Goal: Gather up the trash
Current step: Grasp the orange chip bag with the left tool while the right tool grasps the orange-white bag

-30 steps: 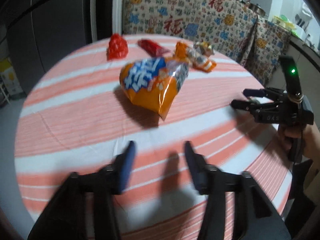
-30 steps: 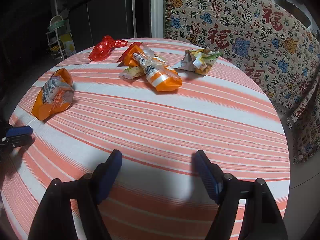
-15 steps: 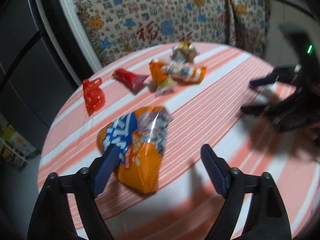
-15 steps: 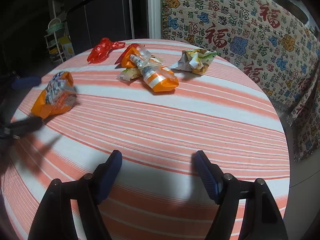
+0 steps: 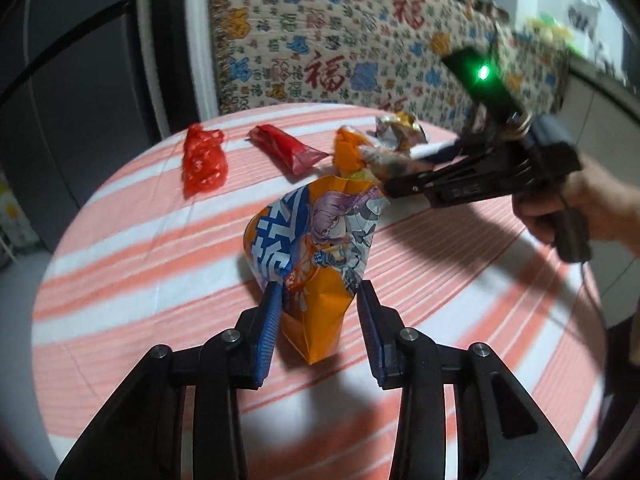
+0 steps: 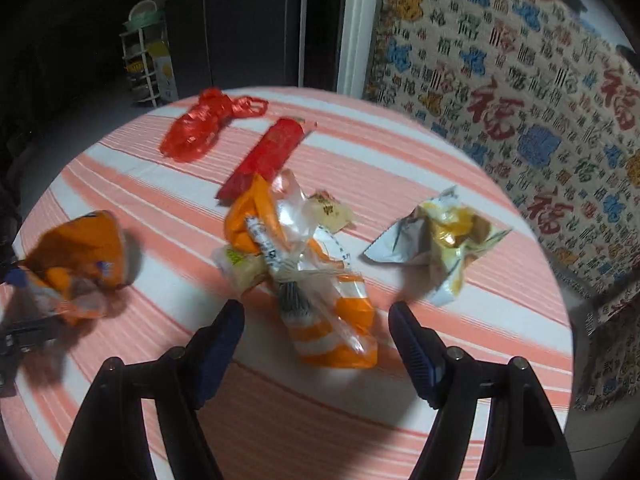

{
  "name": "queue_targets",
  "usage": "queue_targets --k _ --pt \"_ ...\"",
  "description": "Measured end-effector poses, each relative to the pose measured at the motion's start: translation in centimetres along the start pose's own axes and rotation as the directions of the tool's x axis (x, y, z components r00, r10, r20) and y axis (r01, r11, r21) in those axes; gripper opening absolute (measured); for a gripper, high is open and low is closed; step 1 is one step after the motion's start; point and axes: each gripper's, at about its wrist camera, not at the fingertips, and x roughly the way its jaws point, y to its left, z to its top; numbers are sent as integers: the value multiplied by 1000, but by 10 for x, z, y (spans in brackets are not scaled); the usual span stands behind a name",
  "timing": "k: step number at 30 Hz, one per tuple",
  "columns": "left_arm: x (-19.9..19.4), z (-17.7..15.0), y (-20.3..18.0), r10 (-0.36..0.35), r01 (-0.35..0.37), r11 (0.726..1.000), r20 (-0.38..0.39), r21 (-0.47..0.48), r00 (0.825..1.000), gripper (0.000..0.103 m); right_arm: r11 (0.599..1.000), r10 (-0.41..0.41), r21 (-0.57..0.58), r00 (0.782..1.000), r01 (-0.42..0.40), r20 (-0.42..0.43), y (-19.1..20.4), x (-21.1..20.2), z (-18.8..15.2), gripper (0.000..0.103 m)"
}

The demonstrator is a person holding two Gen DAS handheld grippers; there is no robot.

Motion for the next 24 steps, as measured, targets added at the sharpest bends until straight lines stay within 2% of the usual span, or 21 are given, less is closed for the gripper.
queue_targets --k 1,5,10,15,17,24 --pt "-6 -5 3 -16 16 1000 9 -26 1000 38 1000 13 12 1000 -13 -17 -2 3 -2 44" --pt "-24 -26 12 -50 54 993 39 -109 998 38 991 71 119 997 -68 -18 -8 -15 -21 43" --pt "-49 -50 25 -74 94 969 96 -230 993 38 965 160 215 987 -149 -35 0 -66 -66 43" --pt "-56 -48 15 -70 100 964 126 -247 989 37 947 175 274 985 -167 -3 12 -99 -110 43" --pt "-56 -45 7 -74 103 966 128 -238 989 37 945 156 288 988 -154 17 13 -107 -124 43" --pt "-52 -37 -19 -97 123 964 121 -234 988 37 933 90 345 995 -99 40 5 -122 -145 43"
